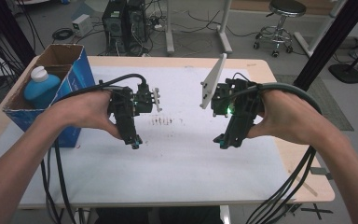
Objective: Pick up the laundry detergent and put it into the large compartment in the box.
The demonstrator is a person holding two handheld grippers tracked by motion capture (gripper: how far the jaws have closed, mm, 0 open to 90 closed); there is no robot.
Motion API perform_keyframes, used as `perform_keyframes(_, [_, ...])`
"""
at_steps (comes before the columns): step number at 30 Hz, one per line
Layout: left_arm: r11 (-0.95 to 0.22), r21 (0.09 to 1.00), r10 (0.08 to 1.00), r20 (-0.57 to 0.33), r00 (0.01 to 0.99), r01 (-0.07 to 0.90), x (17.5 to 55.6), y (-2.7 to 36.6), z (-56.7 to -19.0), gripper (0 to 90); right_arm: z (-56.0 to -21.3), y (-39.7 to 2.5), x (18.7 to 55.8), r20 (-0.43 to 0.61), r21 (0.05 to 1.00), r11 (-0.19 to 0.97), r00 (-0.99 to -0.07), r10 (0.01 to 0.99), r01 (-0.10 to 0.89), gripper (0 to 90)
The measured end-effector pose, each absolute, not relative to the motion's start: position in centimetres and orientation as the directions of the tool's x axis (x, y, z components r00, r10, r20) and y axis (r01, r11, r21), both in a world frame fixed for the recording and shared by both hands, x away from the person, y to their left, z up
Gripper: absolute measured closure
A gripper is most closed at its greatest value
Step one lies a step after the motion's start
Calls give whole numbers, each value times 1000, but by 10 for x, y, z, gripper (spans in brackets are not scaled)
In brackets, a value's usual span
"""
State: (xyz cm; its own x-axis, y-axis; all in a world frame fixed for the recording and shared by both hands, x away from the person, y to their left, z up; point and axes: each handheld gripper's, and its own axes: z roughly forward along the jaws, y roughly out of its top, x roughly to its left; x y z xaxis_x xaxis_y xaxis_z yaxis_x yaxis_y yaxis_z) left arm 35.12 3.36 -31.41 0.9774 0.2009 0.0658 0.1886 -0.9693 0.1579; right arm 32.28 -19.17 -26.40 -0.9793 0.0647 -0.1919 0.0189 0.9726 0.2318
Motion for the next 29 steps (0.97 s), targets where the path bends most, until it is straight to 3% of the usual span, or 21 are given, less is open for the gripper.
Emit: perform_keyframes(29, [-971,153,195,52,979,185,353,35,-315,168,-264,-193,322,-198,238,970,-977,85,36,111])
